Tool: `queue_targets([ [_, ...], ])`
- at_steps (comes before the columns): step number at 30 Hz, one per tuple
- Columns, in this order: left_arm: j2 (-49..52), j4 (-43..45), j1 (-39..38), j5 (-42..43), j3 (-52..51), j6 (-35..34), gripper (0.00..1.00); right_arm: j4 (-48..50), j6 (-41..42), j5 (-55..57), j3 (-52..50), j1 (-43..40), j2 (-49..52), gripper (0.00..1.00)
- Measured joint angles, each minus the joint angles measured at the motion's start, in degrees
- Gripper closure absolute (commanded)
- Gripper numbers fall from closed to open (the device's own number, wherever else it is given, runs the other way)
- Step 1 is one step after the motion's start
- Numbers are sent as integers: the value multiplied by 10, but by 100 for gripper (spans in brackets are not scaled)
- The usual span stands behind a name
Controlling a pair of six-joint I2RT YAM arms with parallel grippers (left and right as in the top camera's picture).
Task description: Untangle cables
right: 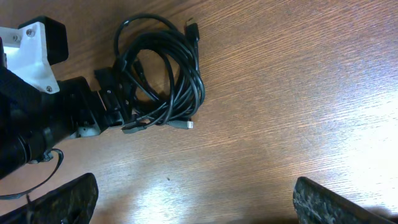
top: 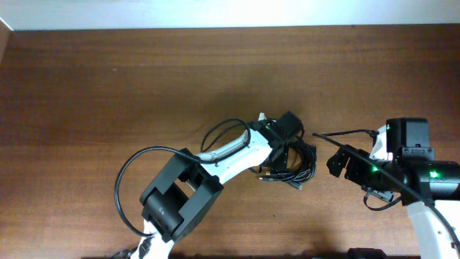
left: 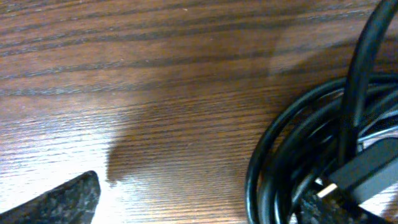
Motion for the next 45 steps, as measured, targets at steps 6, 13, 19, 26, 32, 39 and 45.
queue_targets([
  [6, 3, 3, 0, 2, 1, -5, 100, 0, 0, 0, 0, 0, 0, 1],
  [13, 3, -1, 0, 2, 5, -5, 100, 0, 0, 0, 0, 0, 0, 1],
  [19, 10, -94, 2, 9, 51, -5, 100, 0, 0, 3, 0, 0, 0, 1],
  [26, 16, -225, 2, 11, 206, -3, 100, -1, 0, 5, 0, 0, 0, 1],
  [32, 16, -244, 2, 22, 229, -3, 100, -2, -14, 7, 0, 0, 0, 1],
  [39, -11, -245, 2, 28, 229, 14, 100, -2, -20, 9, 0, 0, 0, 1],
  [45, -101, -243, 5, 59, 229, 64, 100, 23, -33, -35, 0, 0, 0, 1],
])
